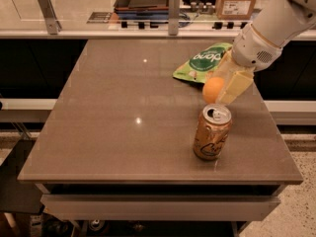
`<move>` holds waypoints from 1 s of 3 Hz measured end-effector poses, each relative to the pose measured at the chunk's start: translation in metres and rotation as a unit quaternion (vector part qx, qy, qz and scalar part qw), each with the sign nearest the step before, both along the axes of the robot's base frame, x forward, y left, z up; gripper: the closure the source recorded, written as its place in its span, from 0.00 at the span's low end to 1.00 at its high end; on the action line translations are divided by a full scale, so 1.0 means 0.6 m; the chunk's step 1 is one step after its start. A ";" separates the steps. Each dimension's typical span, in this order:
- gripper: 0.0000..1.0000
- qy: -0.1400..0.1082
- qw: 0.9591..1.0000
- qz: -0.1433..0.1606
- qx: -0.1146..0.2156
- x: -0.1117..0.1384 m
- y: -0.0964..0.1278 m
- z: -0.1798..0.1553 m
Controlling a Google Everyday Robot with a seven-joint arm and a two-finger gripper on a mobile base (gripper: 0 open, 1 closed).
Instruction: Move orange near orange can
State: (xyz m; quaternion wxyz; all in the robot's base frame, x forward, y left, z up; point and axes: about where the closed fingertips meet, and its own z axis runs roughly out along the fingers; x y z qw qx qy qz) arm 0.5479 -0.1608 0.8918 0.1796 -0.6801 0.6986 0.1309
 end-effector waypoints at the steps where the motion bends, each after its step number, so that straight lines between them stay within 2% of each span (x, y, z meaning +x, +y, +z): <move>1: 1.00 0.015 0.999 0.031 0.004 -0.018 0.013 -0.011; 2: 1.00 0.028 0.998 0.054 0.009 -0.034 0.028 -0.024; 3: 0.83 0.023 0.998 0.052 0.011 -0.028 0.031 -0.025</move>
Offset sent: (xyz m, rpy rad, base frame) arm -0.0413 0.0220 -0.0232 0.0212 0.1165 0.1775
